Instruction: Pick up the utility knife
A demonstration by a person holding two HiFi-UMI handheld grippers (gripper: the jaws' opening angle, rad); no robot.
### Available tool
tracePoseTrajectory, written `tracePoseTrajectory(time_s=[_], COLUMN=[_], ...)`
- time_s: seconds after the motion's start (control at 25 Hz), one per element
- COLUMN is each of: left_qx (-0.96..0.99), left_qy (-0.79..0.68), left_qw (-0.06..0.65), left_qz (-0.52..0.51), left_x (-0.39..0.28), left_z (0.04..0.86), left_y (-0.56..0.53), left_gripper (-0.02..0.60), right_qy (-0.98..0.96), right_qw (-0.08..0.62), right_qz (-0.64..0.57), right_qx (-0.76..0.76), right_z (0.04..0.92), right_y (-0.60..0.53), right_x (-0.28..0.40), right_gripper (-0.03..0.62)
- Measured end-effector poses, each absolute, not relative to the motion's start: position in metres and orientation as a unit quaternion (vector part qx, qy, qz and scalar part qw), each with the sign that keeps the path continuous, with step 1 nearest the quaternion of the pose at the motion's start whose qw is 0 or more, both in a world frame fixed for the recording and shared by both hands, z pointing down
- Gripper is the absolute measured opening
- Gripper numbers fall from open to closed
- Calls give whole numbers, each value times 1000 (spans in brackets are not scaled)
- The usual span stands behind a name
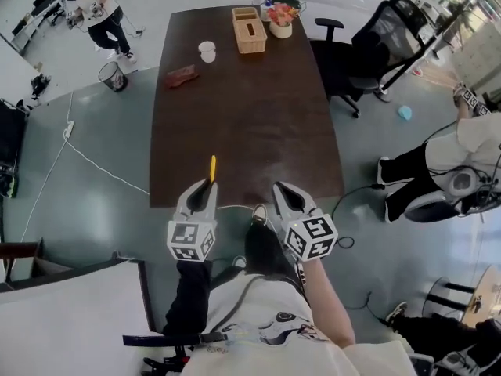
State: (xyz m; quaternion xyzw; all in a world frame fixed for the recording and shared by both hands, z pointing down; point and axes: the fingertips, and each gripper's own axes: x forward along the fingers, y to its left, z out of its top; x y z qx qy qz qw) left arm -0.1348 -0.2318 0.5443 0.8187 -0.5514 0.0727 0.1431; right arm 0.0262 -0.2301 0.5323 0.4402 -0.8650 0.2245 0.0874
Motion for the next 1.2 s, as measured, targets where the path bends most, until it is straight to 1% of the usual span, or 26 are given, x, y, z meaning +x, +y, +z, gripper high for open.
tracePoseTrajectory(time_s=[0.24, 0.4, 0.68, 0.92, 1.2], left_qx=[812, 813, 814, 814, 807], left_qy=[-563, -563, -565, -569, -580], left_qw=[141, 140, 126, 106, 106], left_qz=[60, 52, 53, 60, 45], left_x=[-146, -142, -122, -91, -69], left_z=[541, 533, 522, 504, 490], left_y=[-152, -113, -69, -17, 30], left_gripper=[49, 49, 51, 51, 49], right_qy=[-877, -879, -882, -889, -889], right_qw=[90, 90, 76, 64, 61], right_qz=[164, 140, 138, 128, 121], right_qx=[443, 447, 444, 434, 438], right_z=[511, 492, 486, 474, 468], right_y=[-161, -127, -84, -38, 7], right_x=[8, 10, 28, 54, 76], right_gripper=[2, 2, 0, 2, 2])
